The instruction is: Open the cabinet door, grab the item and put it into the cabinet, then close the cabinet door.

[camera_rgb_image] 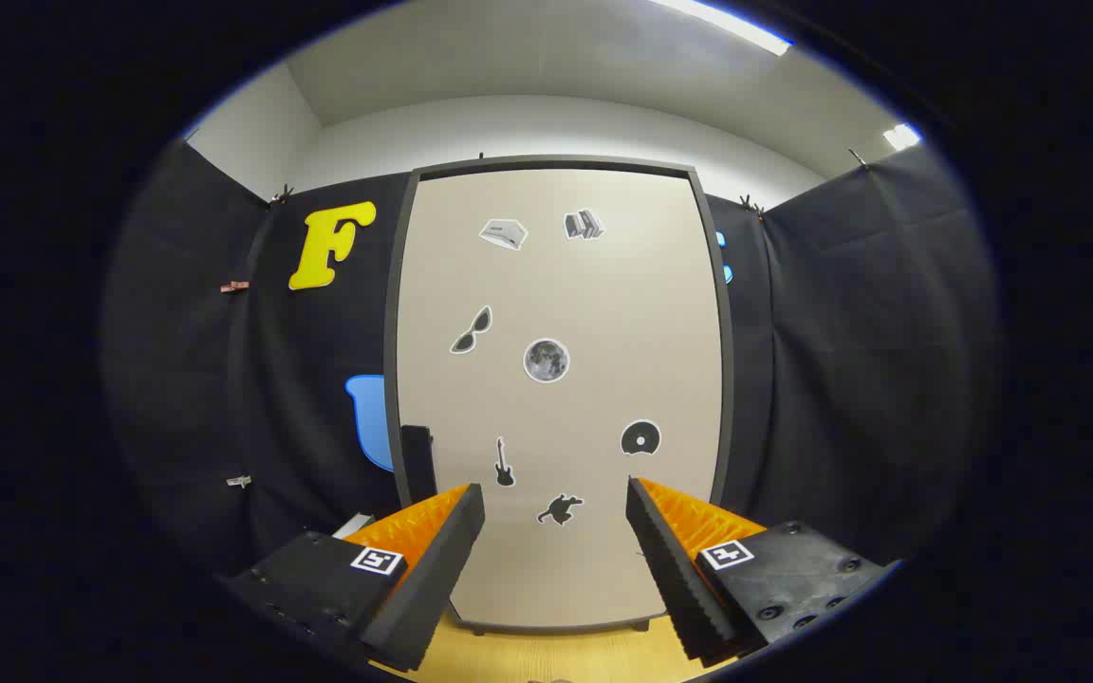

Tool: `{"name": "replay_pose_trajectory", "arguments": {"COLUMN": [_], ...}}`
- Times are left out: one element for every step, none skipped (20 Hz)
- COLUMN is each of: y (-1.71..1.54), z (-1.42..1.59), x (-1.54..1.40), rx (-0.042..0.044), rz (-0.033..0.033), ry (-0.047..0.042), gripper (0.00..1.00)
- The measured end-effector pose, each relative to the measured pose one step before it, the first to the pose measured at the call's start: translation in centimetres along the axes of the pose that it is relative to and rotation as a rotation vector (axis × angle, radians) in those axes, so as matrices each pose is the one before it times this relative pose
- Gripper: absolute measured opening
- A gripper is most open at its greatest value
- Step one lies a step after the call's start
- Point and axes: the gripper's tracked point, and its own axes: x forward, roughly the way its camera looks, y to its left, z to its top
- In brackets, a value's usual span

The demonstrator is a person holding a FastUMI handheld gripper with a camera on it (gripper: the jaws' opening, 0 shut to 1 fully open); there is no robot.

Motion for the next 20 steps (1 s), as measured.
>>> {"name": "replay_pose_trajectory", "arguments": {"y": [0.092, 0.057, 0.042, 0.062, 0.094, 0.117, 0.101, 0.095, 0.089, -0.043, 0.012, 0.083, 0.032, -0.032, 0.034, 0.008, 0.012, 0.102, 0.046, 0.102], "z": [0.022, -0.001, -0.107, -0.015, -0.111, -0.079, -0.119, -0.129, -0.101, -0.017, -0.042, -0.010, -0.044, 0.015, -0.003, 0.069, 0.020, 0.085, 0.067, 0.094], "x": [-0.030, -0.031, 0.011, 0.005, 0.015, -0.045, -0.089, -0.054, 0.011, -0.031, 0.006, 0.034, -0.013, -0.001, 0.018, -0.013, 0.033, -0.024, 0.011, -0.062], "rx": [0.00065, 0.00035, -0.00244, -0.00354, -0.00407, -0.00428, -0.00469, -0.00616, -0.00594, -0.00350, -0.00021, 0.00245, 0.00330, 0.00171, -0.00023, -0.00125, 0.00151, 0.00488, 0.00654, 0.00672], "rz": [0.00202, 0.00018, -0.00167, -0.00040, 0.00020, 0.00161, 0.00279, 0.00388, 0.00213, -0.00236, -0.00095, 0.00206, 0.00117, 0.00017, -0.00083, -0.00052, 0.00054, 0.00174, 0.00113, 0.00108], "ry": [-0.00194, 0.00071, 0.00094, 0.00107, 0.00269, 0.00156, 0.00341, 0.00317, 0.00250, 0.00029, 0.00136, 0.00106, 0.00310, 0.00003, -0.00114, -0.00208, -0.00196, -0.00192, -0.00242, -0.00248], "gripper": [0.98, 0.97, 0.97, 0.97, 0.97, 0.97, 0.97, 0.97, 0.97, 0.97, 0.98, 0.98, 0.98, 0.98, 0.97, 0.97, 0.97, 0.97, 0.97, 0.97]}}
